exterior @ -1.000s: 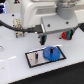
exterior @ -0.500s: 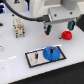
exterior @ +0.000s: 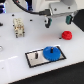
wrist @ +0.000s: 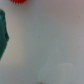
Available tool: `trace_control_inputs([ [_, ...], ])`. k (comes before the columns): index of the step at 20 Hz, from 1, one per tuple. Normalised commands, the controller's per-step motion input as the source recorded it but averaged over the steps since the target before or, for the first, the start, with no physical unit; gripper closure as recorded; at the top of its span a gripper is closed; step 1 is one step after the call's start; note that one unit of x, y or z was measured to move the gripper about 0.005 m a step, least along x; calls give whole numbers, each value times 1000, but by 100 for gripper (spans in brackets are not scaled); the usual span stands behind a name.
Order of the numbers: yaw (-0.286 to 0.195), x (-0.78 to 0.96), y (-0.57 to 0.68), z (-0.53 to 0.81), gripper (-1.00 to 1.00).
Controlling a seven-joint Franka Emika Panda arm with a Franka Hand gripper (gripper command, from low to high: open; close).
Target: Insert the blue gear onto the right peg, followed by the red gear
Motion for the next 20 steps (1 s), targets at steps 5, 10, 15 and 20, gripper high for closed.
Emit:
trace_control_inputs([
  [5, 0, -574, 124, -285, -100],
  [10, 0, 215, 30, -39, -100],
  [15, 0, 676, 11, 31, -100],
  [20, 0, 276, 167, -46, -100],
])
